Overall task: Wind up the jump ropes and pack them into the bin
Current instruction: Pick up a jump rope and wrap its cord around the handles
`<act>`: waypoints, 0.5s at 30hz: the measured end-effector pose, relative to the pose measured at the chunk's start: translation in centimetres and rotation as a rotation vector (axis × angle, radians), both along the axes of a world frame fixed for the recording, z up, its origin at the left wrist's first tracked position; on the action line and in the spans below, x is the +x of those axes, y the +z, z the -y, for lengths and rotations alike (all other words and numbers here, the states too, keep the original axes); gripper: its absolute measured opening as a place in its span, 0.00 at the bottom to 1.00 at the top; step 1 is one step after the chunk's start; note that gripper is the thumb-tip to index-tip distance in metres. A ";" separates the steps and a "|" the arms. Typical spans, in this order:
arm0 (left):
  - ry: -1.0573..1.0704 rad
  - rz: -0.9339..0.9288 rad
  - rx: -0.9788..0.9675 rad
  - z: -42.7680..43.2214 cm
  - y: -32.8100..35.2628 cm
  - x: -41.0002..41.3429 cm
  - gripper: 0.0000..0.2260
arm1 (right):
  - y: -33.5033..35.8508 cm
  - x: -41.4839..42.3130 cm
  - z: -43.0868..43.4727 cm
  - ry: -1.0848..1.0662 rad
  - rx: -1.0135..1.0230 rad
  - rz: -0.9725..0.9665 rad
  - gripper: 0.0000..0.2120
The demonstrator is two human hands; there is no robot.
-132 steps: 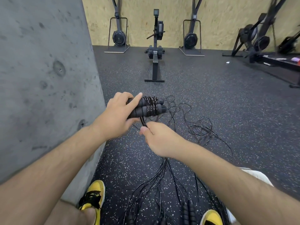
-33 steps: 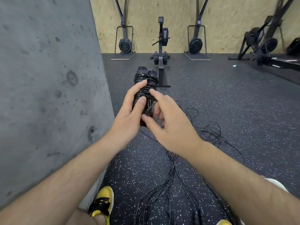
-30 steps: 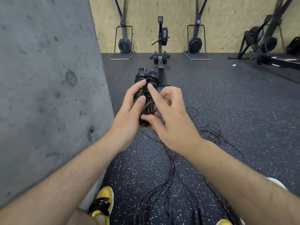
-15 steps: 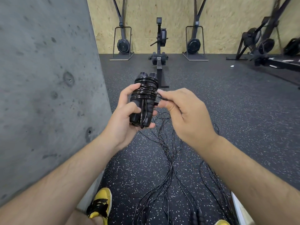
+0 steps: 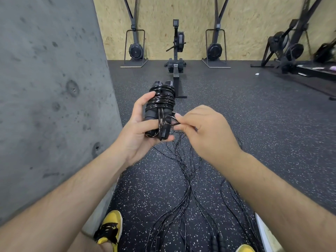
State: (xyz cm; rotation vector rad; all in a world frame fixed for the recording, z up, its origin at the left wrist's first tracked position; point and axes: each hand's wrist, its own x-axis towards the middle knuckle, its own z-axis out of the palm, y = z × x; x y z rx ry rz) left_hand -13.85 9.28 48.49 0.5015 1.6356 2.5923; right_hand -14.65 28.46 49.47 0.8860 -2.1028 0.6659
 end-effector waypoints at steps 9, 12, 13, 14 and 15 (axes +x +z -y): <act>0.009 -0.016 -0.008 -0.9 0.0 -0.1 0.34 | 0.0 0.0 0.5 -0.136 0.117 -0.017 0.08; 0.019 -0.018 -0.016 -1.1 0.0 -0.2 0.32 | 0.2 0.6 1.0 -0.117 0.061 -0.008 0.08; 0.008 -0.018 -0.006 -1.1 0.0 -0.2 0.32 | 0.2 0.8 1.1 -0.111 0.024 0.012 0.08; -0.003 -0.014 0.008 -1.2 0.0 -0.2 0.33 | 0.2 0.9 1.3 -0.107 -0.008 0.037 0.08; -0.010 -0.006 0.023 -1.3 -0.1 -0.1 0.34 | 0.1 0.9 1.4 -0.108 -0.034 0.066 0.08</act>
